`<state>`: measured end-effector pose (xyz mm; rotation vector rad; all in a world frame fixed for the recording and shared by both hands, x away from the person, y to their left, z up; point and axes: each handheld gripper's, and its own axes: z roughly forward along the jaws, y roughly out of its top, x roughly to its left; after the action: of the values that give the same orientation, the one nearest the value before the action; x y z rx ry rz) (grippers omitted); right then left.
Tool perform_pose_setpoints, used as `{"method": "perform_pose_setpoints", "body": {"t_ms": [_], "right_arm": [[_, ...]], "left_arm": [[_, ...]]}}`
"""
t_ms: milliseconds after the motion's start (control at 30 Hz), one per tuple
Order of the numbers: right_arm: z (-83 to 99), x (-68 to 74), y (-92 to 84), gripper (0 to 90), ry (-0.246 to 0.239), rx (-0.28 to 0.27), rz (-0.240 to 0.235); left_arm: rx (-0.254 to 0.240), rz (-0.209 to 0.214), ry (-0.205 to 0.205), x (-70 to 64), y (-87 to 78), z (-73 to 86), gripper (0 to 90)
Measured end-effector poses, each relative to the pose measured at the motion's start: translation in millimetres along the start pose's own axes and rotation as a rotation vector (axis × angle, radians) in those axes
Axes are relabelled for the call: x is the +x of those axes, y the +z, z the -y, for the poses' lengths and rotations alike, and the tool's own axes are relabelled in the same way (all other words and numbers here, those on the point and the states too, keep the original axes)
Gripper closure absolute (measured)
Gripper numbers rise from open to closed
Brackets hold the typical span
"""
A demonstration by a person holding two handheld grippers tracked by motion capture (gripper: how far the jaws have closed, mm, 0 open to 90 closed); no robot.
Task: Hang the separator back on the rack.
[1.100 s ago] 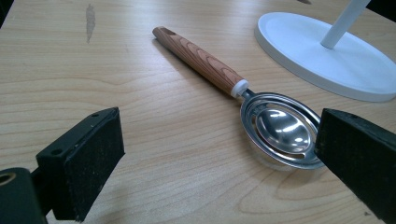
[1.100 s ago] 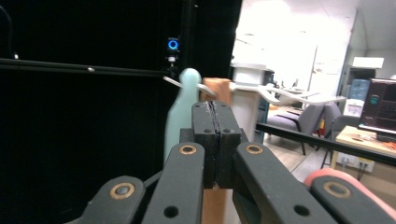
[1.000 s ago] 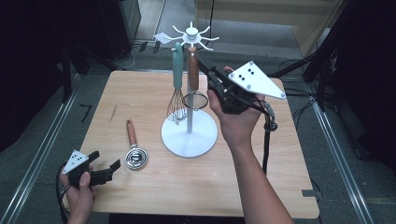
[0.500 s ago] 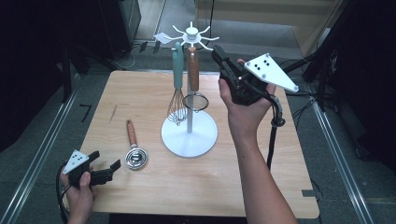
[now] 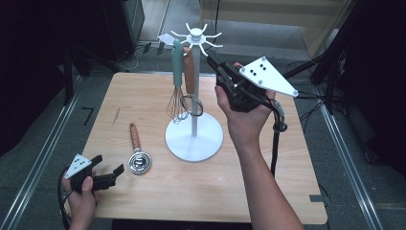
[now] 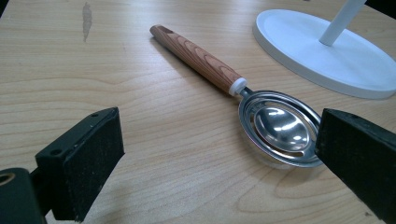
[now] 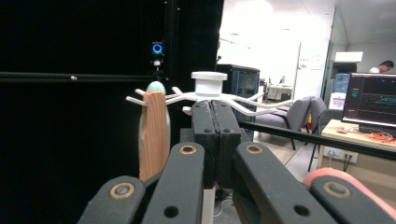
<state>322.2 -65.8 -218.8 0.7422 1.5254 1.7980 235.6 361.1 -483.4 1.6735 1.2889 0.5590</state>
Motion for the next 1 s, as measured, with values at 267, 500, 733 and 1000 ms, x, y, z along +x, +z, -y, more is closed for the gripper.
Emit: {"method": "perform_pose_setpoints", "body": {"t_ms": [267,500,733,1000], "right_arm": [[-0.7,2.3,-4.9,90.0,-0.025,0.012,0.006],[11.4,-6.6,-17.4,90.0,-0.029,0.045,0.036],[36.7,-19.4,-34.1,84.5,-0.025,0.101,0.070],[61.5,-25.8,-52.6,73.7,-0.018,0.160,0.111]], "left_arm": [[0.002,0.005,-0.014,0.9,0.2,0.0,1.8],[0.004,0.003,-0.009,-0.2,0.6,0.0,1.8],[0.013,0.002,0.016,-3.1,1.3,-0.2,1.8],[0.027,-0.002,0.050,-7.7,3.7,-0.6,4.8]]}}
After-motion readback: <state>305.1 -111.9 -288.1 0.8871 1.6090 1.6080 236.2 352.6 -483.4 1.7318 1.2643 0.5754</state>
